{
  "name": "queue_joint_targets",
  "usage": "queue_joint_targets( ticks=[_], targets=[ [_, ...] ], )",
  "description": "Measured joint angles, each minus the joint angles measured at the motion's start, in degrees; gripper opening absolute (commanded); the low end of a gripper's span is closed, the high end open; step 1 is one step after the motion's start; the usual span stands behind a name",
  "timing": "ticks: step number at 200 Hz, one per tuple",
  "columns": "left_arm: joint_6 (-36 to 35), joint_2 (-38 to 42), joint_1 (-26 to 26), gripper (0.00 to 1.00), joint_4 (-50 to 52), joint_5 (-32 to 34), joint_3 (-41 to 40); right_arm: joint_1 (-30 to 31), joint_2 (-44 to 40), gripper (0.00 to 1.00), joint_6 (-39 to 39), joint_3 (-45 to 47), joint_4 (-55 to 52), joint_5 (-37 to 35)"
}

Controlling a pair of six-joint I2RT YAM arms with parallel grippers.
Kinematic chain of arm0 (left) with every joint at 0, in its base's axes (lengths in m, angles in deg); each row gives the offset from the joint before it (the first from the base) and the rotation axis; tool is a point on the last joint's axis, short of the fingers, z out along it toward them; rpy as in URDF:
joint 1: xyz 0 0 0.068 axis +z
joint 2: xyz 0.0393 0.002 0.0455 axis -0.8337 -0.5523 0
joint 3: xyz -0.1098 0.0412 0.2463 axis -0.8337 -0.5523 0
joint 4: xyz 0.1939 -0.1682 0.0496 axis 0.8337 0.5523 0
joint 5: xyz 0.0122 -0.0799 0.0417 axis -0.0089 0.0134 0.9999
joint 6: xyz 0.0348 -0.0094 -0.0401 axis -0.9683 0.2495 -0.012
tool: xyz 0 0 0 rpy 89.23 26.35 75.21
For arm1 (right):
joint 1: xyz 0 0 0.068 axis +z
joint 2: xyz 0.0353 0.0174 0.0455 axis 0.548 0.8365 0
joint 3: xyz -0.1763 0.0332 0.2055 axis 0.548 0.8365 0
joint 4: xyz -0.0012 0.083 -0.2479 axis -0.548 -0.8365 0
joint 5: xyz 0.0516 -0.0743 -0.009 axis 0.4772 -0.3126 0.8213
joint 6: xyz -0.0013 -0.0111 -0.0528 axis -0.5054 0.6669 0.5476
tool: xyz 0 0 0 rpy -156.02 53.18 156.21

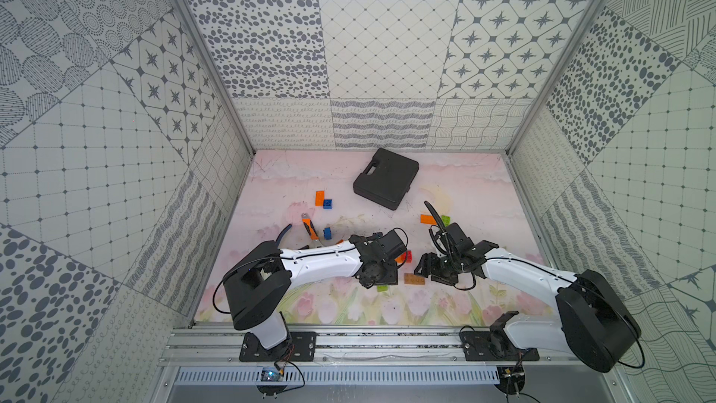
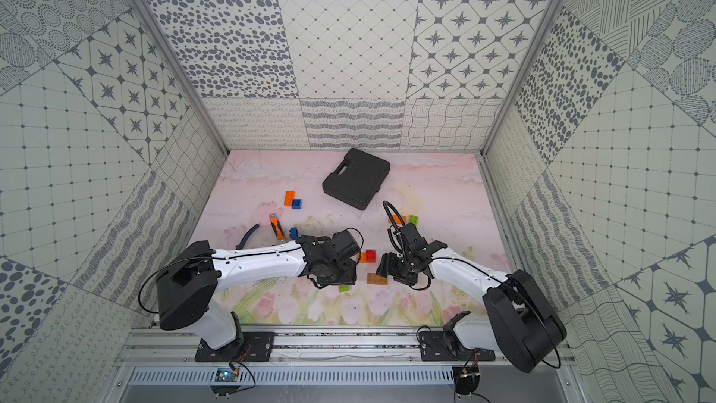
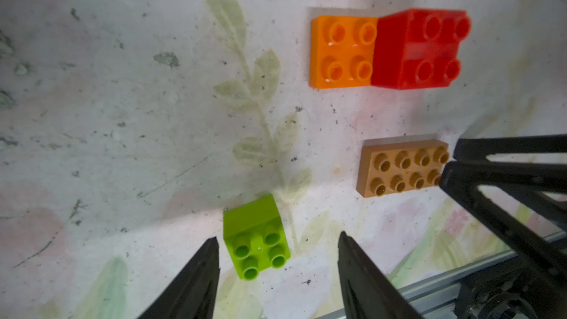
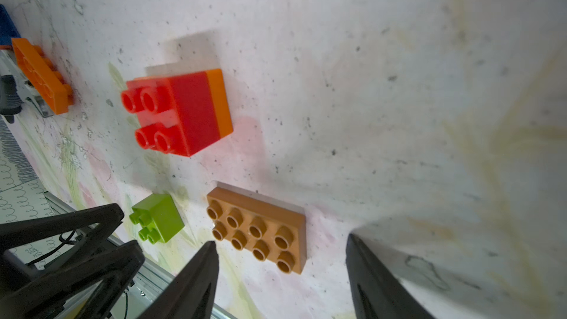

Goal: Assemble the number 5 with lego
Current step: Pick up the lego brick from the center of the board, then adjust the lego brick at the center of the board.

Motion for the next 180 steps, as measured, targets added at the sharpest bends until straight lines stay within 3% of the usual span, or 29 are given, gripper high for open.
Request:
queue_joint_targets(
  ticks=[43,124,180],
  targets=[
    [3.78,-1.36,-0.74,0.66,4.63,1.92,1.16,0.07,0.66,0.68,-0.74,0.02,1.29,0.81],
    [7.04,-6.01,-1.2,0.48,7.78,2.29,4.31,0.31,1.46,0.68,-1.09,0.02,3.21,2.14],
    [7.52,-7.41,-1.2,0.4,8.17,2.29,4.76,0.31,1.49,0.67,-1.36,0.07,3.28,2.47]
  ],
)
